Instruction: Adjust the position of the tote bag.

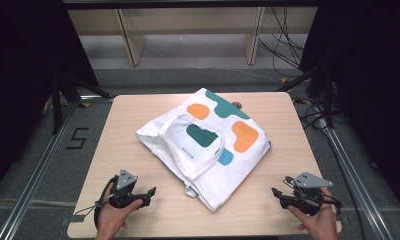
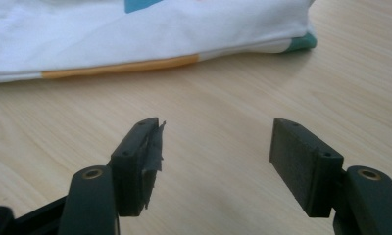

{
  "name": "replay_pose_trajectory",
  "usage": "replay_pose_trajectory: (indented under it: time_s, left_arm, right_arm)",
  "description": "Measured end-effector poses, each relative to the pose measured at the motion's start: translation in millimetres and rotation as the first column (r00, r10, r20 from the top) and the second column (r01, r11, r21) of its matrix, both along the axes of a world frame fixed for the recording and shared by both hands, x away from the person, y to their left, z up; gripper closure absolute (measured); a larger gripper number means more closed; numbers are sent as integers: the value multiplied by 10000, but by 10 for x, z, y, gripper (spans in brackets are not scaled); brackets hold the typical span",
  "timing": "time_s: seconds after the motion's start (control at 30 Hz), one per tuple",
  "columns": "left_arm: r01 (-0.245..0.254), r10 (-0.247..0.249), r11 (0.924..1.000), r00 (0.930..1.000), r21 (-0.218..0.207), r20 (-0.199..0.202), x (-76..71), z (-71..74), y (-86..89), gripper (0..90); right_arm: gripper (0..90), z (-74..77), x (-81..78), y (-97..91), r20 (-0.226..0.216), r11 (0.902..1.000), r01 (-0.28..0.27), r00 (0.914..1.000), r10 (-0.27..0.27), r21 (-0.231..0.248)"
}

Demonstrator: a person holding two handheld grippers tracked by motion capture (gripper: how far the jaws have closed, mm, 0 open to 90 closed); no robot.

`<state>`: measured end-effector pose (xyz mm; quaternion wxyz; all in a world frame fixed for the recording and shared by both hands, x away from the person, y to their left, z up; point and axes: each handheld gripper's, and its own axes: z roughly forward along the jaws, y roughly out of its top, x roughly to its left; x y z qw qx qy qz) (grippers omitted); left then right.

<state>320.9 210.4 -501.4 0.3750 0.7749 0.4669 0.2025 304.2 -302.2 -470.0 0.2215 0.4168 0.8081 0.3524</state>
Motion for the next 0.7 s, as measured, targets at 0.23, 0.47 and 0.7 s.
replay_pose_trajectory:
  time_s: [0.23,0.47,0.7]
  left_arm:
    - [169,-168,9998,9998,123,-56,-5,13,22,197]
    - [-2,2,9995,10000,303,-3,-4,21,36,198]
    - [-227,227,9997,9997,-28,35,7,23,56,201]
  right_arm:
    - [383,22,-5,128,-108,9994,-338,9994,337,-75]
    - [400,47,7,401,83,9923,-1230,9924,1231,-116]
    - [401,35,26,795,93,9769,-2077,9780,2084,-497]
